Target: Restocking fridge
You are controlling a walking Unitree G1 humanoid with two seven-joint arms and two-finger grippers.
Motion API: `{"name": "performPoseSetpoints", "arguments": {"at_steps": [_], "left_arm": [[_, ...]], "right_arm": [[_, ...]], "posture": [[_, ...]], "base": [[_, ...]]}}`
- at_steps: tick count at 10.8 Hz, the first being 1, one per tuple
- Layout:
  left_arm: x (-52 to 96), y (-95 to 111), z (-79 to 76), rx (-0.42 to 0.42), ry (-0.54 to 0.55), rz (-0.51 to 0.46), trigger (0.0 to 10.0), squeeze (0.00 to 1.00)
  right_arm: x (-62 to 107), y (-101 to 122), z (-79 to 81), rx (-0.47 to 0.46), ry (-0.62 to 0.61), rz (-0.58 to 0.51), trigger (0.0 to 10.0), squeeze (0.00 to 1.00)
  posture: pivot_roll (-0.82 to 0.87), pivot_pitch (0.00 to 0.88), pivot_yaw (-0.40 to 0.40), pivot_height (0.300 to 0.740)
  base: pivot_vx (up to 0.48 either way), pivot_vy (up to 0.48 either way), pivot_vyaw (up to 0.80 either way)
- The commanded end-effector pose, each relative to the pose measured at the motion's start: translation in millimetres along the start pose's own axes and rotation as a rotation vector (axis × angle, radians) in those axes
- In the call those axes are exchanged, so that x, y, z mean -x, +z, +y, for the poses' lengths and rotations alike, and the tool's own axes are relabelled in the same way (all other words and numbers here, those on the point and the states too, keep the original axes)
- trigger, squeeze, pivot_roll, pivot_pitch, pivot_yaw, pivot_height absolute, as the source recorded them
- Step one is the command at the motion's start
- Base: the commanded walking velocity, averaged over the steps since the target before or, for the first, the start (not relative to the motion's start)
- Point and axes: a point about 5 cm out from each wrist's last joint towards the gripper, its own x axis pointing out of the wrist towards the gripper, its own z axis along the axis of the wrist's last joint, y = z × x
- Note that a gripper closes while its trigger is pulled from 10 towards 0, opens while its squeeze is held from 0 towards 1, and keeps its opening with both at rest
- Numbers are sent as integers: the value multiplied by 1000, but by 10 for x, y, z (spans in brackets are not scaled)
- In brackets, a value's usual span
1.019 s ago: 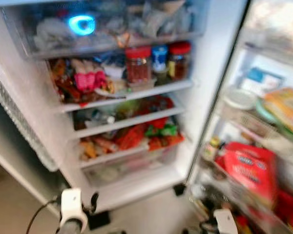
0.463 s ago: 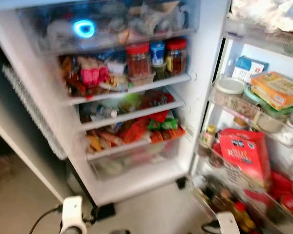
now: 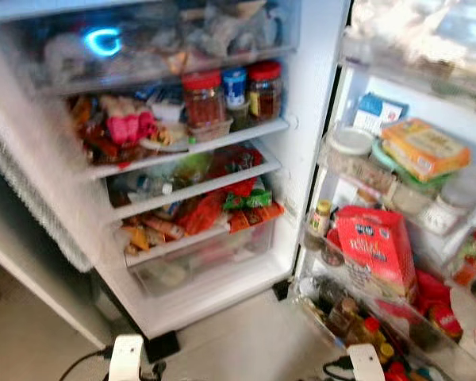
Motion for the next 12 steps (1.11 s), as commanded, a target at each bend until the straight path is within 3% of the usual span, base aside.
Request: {"name": "performPoseSetpoints", "arguments": {"at_steps": [1,3,8,12], "left_arm": [[-1,-17,27,4,13,24,10000,0],[38,-122,91,10,33,54,10000,0],[132,-289,277,28,68,84,10000,0],[114,-321,161,21,66,118,10000,0]], "right_arm": [[1,-36,10,-11,0,17,10000,0],[-3,-33,29,-12,5,15,10000,0],[-5,-39,39,-11,6,16,10000,0],[5,-83,24,-9,2,32,10000,0]], "posture": [[-70,0,32,721],[-63,0,34,740],[-60,0,38,740],[-79,0,45,740]], "base": [[0,0,0],[0,0,0],[0,0,0],[0,82,0]]}}
